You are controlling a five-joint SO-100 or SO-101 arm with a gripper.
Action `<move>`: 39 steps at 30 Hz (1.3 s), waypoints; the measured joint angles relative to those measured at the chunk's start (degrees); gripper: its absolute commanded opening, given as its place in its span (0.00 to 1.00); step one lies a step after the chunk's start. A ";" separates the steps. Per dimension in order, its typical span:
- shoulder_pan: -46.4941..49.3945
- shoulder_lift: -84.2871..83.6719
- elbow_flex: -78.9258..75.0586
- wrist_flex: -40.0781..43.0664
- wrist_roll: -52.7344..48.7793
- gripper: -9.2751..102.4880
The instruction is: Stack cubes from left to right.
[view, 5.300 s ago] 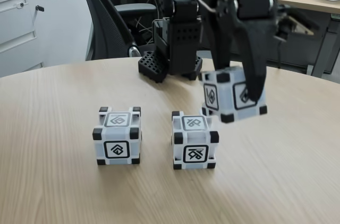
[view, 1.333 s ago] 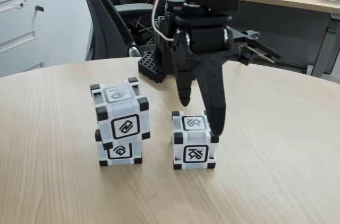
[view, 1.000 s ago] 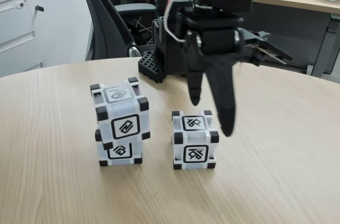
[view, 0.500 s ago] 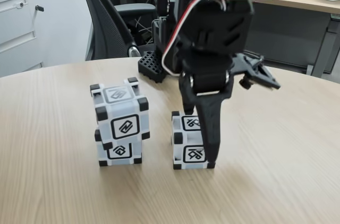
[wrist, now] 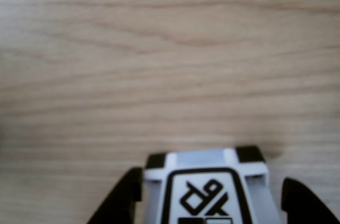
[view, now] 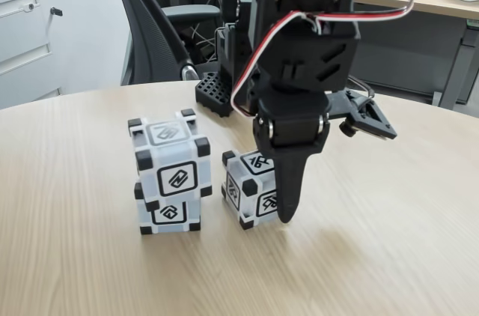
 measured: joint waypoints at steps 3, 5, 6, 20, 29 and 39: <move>0.00 0.00 0.00 0.00 0.18 0.08; 0.00 0.00 0.00 0.00 0.53 0.08; 0.00 0.00 0.00 0.00 0.53 0.08; 0.18 20.13 0.26 0.62 -1.85 0.08; 0.18 32.96 0.26 0.79 -5.45 0.08; 0.26 43.95 0.26 0.88 -10.28 0.08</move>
